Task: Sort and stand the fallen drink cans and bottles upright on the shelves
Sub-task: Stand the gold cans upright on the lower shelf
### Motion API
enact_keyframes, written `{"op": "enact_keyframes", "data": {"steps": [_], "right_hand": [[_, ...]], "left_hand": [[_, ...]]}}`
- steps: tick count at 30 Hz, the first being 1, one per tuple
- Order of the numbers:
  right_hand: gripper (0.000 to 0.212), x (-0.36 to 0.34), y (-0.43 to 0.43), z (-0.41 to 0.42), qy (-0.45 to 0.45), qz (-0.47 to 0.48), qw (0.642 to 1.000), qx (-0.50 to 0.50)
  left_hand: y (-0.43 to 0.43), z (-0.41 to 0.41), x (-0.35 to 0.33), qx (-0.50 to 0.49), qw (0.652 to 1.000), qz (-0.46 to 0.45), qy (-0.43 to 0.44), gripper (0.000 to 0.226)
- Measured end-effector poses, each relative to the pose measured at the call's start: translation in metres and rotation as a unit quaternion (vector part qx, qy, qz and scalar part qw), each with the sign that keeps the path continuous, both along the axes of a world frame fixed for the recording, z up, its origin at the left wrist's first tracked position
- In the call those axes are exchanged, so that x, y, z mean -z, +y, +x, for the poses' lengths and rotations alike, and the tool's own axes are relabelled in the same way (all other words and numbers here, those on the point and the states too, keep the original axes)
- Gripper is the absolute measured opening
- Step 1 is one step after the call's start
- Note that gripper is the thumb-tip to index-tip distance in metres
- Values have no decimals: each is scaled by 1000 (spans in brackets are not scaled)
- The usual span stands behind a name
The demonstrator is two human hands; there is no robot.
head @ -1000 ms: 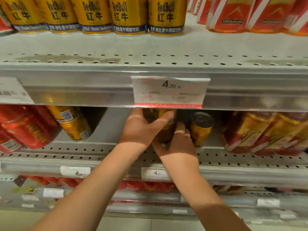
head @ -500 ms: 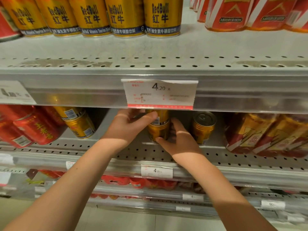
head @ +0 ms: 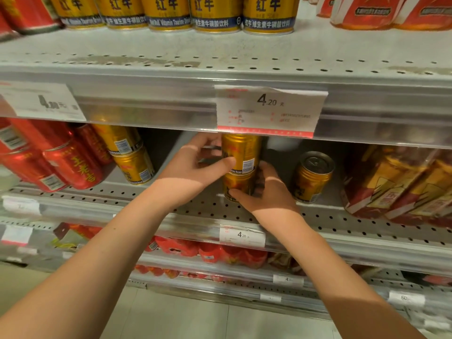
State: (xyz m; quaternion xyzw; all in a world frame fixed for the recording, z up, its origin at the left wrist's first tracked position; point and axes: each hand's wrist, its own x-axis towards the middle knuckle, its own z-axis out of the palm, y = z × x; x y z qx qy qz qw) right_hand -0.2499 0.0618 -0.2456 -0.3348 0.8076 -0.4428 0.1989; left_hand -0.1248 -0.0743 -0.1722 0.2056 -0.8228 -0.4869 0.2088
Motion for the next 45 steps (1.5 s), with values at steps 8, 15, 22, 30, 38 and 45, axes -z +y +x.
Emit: {"op": "enact_keyframes", "data": {"steps": [8,15,22,30,38,45], "right_hand": [[60,3,-14,15,-12,-31,999,-24],[58,0,-29,21,36,6,999,-10],[63,2,-54,42,21,-9,999,48],[60,8,-88,68,32,-18,997,72],[69,3,-115,95,13,-11,998,56],[78,-5,-126,111,35,17,999,35]], "left_hand": [[-3,10,9,-63,994,-63,62,44],[-23,22,21,-9,995,-54,82,58],[-48,31,23,-5,997,-63,50,62],[-63,90,59,-105,987,-115,30,28],[-102,142,71,-165,969,-184,-14,11],[-111,148,66,-137,973,-185,-7,12]]}}
